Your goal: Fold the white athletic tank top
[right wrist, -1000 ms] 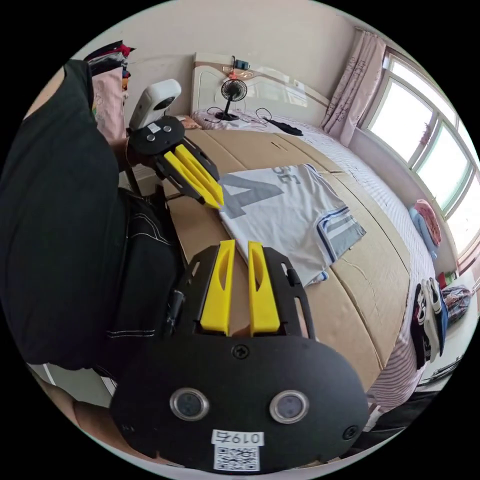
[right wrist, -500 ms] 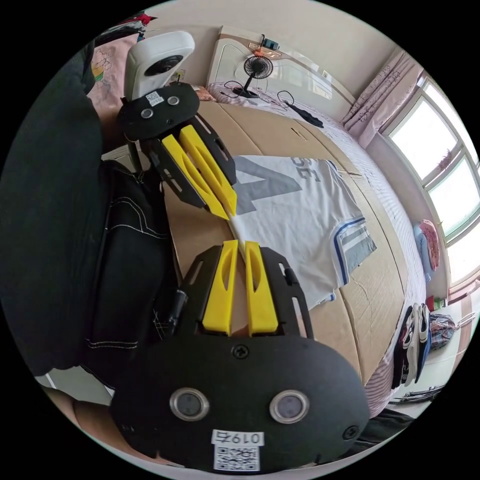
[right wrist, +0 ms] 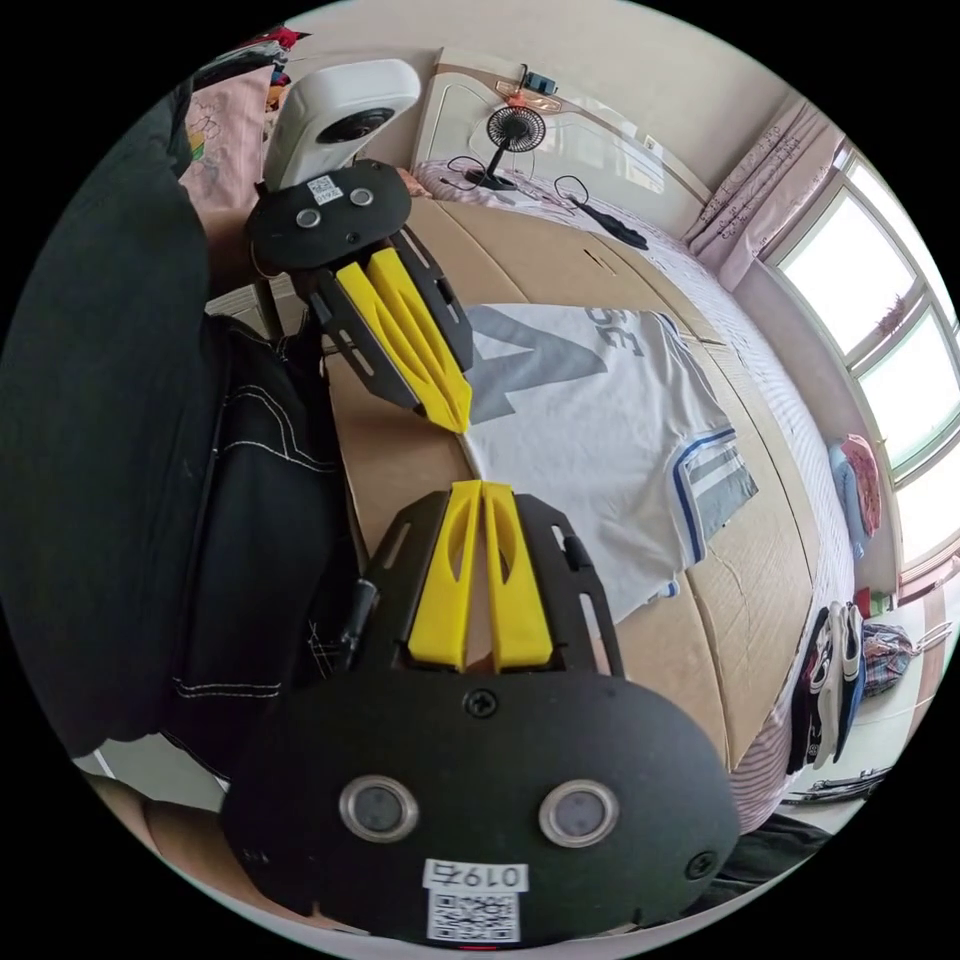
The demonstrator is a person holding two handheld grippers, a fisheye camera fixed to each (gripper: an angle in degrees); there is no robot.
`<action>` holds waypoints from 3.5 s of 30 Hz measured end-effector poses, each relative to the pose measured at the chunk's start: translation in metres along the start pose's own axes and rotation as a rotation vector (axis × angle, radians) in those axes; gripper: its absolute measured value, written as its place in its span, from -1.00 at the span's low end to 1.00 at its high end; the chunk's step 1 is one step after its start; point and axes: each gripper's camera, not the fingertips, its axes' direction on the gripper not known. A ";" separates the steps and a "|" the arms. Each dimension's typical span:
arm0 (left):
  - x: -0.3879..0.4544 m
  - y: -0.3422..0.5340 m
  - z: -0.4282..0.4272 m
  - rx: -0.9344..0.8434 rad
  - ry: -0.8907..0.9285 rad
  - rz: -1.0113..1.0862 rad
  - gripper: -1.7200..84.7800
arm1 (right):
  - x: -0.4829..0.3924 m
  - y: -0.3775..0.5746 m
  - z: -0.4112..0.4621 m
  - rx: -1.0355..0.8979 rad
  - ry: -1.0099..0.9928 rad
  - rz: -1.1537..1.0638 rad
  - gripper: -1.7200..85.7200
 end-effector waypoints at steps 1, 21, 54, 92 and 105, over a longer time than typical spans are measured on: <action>0.000 0.002 0.003 0.002 -0.010 0.003 -0.93 | 0.003 -0.001 0.001 -0.001 0.006 -0.001 -0.93; -0.051 0.098 0.059 -0.113 -0.055 -0.038 -0.93 | 0.133 0.070 0.045 0.094 -0.080 0.215 -0.92; -0.385 0.255 0.275 0.040 0.256 -0.908 -0.91 | 0.495 0.128 0.370 0.057 -0.446 0.860 -0.97; -0.433 0.250 0.372 0.022 0.189 -0.867 -0.93 | 0.427 0.182 0.449 0.055 -0.457 0.850 -0.96; -0.464 0.167 0.376 0.150 0.071 -0.706 -0.93 | 0.346 0.198 0.388 0.256 -0.448 0.673 -0.97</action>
